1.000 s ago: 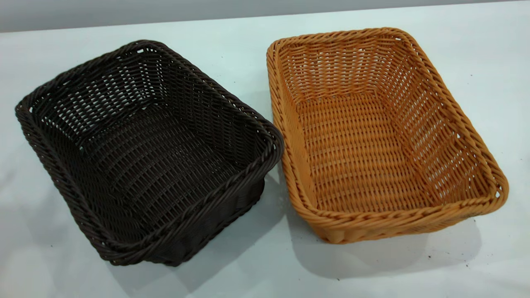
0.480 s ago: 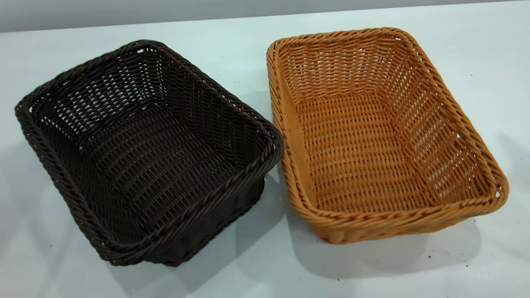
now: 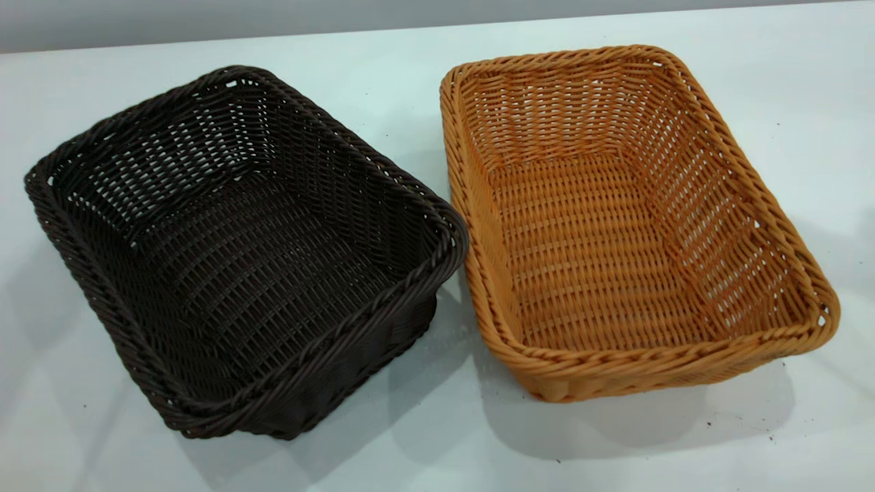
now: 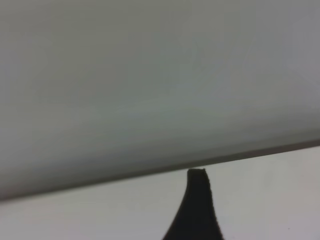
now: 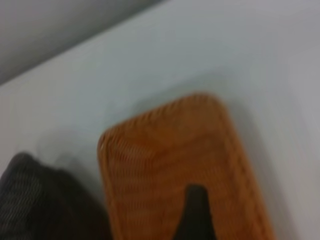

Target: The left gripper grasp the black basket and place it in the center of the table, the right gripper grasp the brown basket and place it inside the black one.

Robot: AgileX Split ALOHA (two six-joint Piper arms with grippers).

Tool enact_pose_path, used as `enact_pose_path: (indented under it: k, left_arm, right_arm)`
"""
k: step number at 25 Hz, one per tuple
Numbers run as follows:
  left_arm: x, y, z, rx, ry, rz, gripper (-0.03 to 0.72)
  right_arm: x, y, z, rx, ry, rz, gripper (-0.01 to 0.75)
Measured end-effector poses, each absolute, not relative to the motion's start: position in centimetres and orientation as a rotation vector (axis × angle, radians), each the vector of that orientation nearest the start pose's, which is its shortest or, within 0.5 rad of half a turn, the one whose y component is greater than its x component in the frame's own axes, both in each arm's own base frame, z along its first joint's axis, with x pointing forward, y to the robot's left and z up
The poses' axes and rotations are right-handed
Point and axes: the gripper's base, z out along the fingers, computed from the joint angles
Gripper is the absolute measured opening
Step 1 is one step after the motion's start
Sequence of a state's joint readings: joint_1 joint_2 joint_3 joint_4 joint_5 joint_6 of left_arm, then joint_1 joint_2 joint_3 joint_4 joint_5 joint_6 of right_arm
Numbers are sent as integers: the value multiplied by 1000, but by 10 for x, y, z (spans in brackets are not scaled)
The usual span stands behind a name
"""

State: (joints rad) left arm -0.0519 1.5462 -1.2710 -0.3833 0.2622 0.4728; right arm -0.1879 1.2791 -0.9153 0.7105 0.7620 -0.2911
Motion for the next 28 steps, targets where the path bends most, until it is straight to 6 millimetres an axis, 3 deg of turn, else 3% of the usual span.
enact_pose_path:
  k: [8,15,21,28]
  left_arm:
    - [384,-72,312,582,1963,37,522]
    - [388,-93,308,656,1890,68,522]
    - [392,-97,300,672,1883,84,522]
    - [393,-97,299,676,1877,93,522]
  right_arm:
    - [256,4,252,533,2766,880,545]
    - [244,9,246,860,2914,1001,545]
    - [239,31,240,1114,3009,891,545]
    - [236,71,219,1188,3191,698,545]
